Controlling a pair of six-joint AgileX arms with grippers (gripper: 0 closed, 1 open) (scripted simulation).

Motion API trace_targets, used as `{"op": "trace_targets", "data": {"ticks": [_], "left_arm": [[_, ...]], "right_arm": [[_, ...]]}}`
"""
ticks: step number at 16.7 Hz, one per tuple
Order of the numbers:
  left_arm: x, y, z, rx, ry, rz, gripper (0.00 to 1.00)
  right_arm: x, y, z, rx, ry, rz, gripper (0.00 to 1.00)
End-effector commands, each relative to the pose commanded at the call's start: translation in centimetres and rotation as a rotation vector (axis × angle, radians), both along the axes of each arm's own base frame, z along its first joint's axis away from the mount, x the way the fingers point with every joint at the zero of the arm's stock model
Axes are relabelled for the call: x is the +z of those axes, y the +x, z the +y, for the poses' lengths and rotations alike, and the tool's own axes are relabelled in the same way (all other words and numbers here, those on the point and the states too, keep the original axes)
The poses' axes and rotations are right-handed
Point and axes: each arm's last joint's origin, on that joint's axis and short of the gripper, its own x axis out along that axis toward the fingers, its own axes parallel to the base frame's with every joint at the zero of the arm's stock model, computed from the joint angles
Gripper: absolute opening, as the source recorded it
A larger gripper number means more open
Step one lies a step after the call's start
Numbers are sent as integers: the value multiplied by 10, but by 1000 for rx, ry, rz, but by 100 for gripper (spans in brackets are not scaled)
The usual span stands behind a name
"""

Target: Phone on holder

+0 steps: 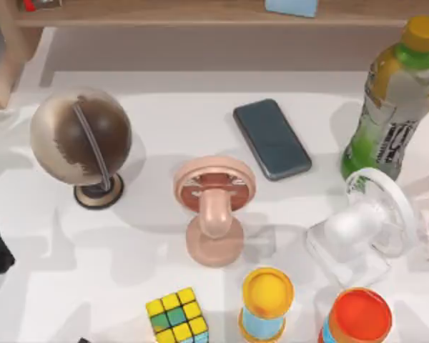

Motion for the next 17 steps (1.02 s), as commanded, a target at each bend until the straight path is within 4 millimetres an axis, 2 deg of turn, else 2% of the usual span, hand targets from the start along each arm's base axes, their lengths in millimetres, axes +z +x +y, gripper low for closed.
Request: {"op": "trace_targets", "data": {"ticks": [4, 7, 9, 12, 14, 17], "left_arm": [[0, 0, 0, 0, 0, 0, 100], [0, 0, 0, 0, 0, 0, 100], [0, 0, 0, 0, 0, 0, 100], [0, 0, 0, 0, 0, 0, 100], [0, 0, 0, 0, 0, 0, 100], [0, 0, 0, 0, 0, 0, 100]], "right_arm": [[6, 0, 1, 9, 0, 8, 100], [33, 0, 4, 42, 0, 42, 100], [60, 4, 7, 71, -1, 80, 100], [111, 17, 14, 125, -5, 160, 100], [147, 35, 21, 164, -10, 227, 100], [196, 77, 39, 227, -22, 349, 100]]}}
